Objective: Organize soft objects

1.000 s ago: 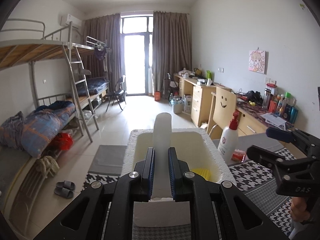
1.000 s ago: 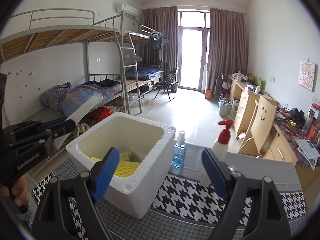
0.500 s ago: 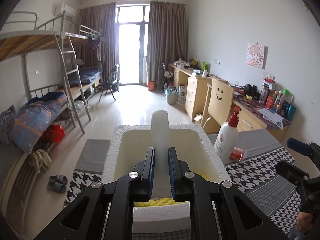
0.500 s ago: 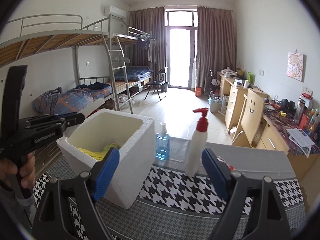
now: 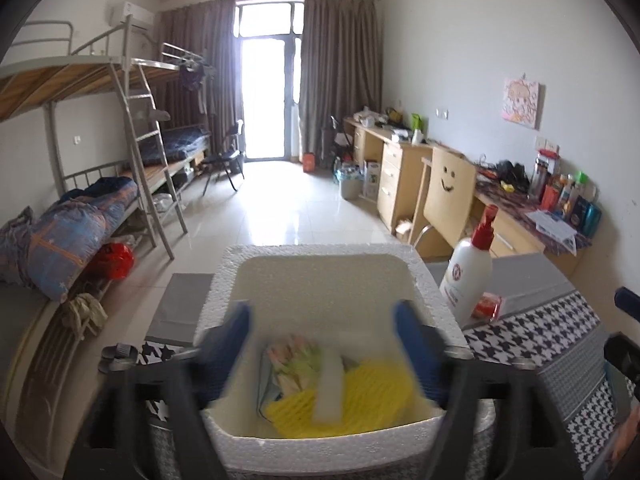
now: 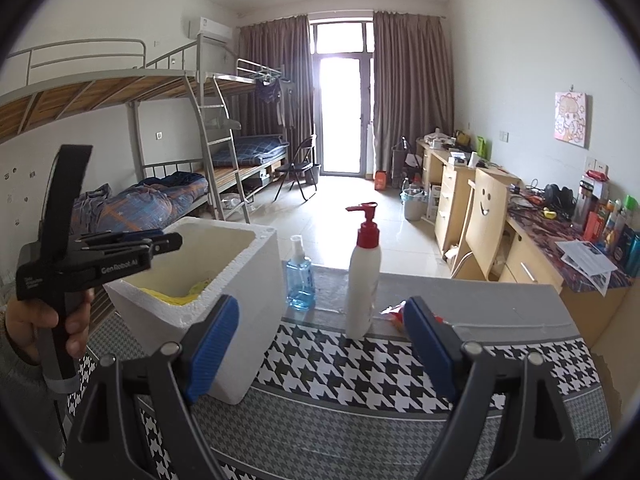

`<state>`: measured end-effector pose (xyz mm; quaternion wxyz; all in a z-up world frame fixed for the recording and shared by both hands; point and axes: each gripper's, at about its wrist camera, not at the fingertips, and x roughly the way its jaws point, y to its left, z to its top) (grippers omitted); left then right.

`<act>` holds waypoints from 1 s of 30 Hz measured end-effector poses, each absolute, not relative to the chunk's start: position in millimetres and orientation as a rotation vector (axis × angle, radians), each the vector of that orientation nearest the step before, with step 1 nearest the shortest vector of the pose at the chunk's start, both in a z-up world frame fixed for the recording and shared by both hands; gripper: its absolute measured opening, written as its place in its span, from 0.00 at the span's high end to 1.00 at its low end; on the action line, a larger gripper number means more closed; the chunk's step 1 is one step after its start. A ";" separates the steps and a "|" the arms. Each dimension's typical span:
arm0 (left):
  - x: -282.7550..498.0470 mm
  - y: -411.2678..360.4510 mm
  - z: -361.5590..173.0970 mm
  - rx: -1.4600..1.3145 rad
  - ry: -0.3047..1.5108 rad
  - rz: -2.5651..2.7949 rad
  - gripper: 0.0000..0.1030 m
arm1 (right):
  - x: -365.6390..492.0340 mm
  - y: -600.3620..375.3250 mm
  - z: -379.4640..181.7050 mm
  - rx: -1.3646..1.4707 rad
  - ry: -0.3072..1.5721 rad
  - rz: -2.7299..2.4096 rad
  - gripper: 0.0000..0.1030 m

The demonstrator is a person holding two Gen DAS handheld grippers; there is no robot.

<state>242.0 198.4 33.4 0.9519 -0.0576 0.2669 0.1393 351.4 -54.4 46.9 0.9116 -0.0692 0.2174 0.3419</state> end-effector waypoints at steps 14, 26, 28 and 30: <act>196.8 151.7 59.0 -0.066 0.424 0.220 0.01 | 332.1 -72.4 52.8 -0.118 0.415 0.711 0.15; 156.6 123.2 70.2 -0.042 0.368 0.208 0.01 | 305.7 -94.4 65.7 -0.100 0.366 0.708 0.15; 151.0 120.5 70.7 -0.041 0.361 0.207 0.01 | 300.2 -98.5 67.8 -0.095 0.355 0.709 0.15; 144.5 116.5 70.9 -0.035 0.357 0.200 0.01 | 295.1 -101.8 69.3 -0.092 0.347 0.708 0.15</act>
